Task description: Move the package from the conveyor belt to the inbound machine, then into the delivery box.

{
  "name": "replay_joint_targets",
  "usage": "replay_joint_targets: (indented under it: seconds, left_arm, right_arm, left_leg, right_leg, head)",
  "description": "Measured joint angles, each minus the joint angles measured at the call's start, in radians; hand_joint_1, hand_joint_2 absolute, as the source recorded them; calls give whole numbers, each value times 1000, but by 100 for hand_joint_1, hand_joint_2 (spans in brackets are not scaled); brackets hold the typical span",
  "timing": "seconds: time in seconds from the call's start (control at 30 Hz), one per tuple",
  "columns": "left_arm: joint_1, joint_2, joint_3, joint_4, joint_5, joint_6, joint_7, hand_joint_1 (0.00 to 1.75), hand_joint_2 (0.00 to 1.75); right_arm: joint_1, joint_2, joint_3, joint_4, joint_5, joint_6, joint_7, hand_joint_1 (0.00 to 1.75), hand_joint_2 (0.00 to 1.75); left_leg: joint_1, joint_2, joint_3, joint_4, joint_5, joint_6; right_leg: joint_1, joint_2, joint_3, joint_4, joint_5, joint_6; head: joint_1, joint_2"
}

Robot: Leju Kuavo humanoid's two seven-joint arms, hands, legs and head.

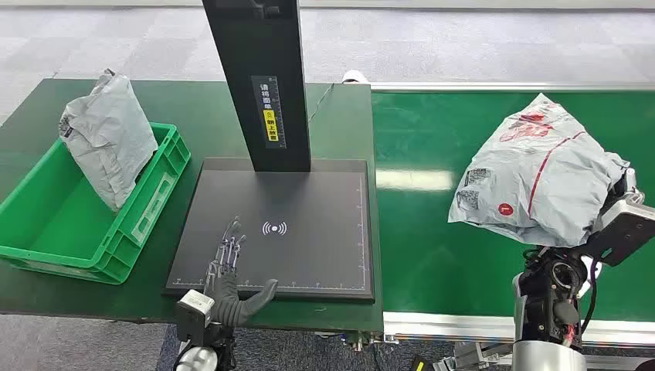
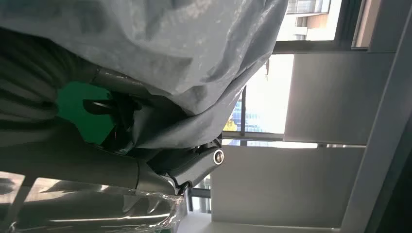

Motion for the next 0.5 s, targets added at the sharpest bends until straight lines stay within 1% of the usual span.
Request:
replay_joint_targets:
  seconds: [0.1,0.2,0.37,0.5]
  left_arm:
    - [-8,0,-2,6,0,0,0,0,175]
    - [-22,0,-5,14,0,0,0,0,175]
    - [-45,0,-5,24,1,1,0,0,175]
    - [-52,2,-3,24,5,9,-1,0,175]
  right_arm:
    - [-3,15,29,-1,19,26,0,173,175]
    - [-16,39,105,30,49,76,4,173,175]
    - [-54,87,271,168,89,160,14,174,175]
    - [-95,120,381,301,84,273,54,175,175]
  left_leg:
    - [0,1,0,0,0,0]
    - [0,1,0,0,0,0]
    - [1,1,0,0,1,-1]
    - [1,1,0,0,1,-1]
  right_leg:
    - [0,0,0,0,0,0]
    - [0,1,0,0,0,0]
    - [1,1,0,1,0,0]
    - [1,1,0,1,0,0]
  head:
    - [0,0]
    - [0,0]
    - [0,0]
    - [0,0]
